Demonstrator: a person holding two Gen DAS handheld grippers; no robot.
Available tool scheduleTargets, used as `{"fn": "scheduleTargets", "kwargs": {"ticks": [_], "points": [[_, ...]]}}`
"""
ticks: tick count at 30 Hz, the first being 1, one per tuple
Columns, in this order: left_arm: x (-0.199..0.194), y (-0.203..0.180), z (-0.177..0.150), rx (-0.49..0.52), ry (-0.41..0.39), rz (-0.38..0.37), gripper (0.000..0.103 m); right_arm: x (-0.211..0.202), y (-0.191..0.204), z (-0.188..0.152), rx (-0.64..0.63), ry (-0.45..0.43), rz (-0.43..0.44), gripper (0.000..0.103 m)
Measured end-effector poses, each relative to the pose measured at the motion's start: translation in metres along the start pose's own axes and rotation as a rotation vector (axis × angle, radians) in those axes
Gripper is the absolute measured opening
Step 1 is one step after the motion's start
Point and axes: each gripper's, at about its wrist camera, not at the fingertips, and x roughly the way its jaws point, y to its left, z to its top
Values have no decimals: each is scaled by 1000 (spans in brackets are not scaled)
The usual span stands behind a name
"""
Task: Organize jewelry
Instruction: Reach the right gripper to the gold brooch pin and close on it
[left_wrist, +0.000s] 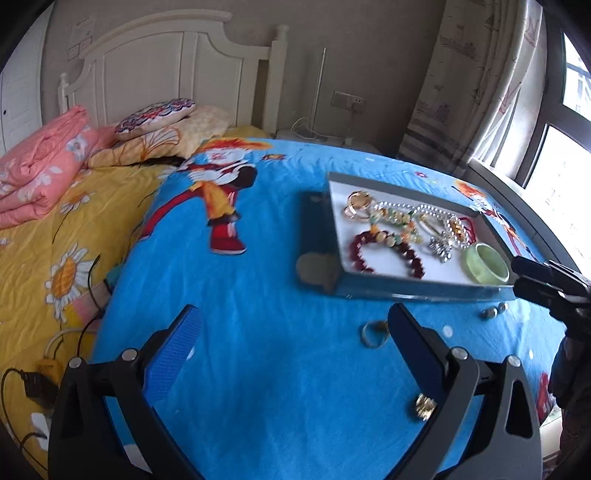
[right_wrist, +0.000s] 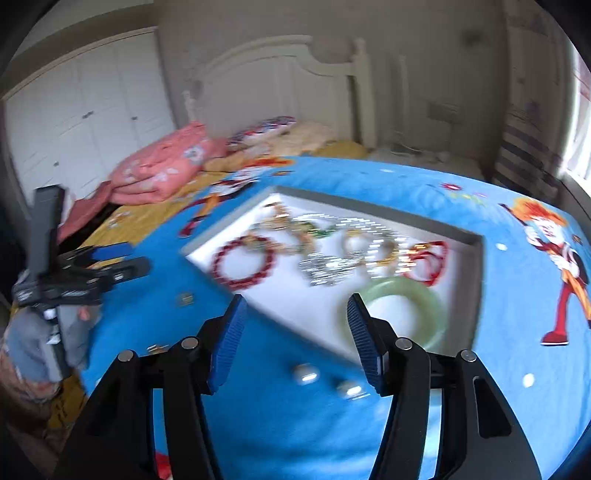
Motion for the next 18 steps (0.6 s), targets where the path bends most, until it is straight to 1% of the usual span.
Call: {"fn": "scheduleTargets", "kwargs": {"ticks": [3, 5, 8, 10, 13, 14, 15, 16, 18], "points": [[2, 10, -4, -30, 17, -11, 100, 4, 22, -5, -67, 35, 38, 57], [2, 14, -4, -53, 17, -16, 100, 6, 36, -6, -123, 44, 48, 57], [1, 14, -6, -51, 12, -20, 100, 9, 49, -4, -161, 49, 77, 57], [3, 17, -7, -67, 18, -34, 100, 11, 55, -3, -181, 53, 100, 57], [7, 23, -6, -100, 36, -57, 100, 12, 66, -7, -249, 81, 149, 58], [9, 23, -6, -104, 43, -61, 100, 11, 69, -10, -268, 84, 164, 60], [10, 23, -6, -105, 48, -64, 100, 10, 73, -15, -292, 94, 190, 65], [10, 22, -6, -104, 51, -65, 100, 9, 76, -20, -314, 101, 207, 67], [12, 21, -6, -100, 56, -68, 100, 9, 79, -27, -339, 113, 233, 67]]}}
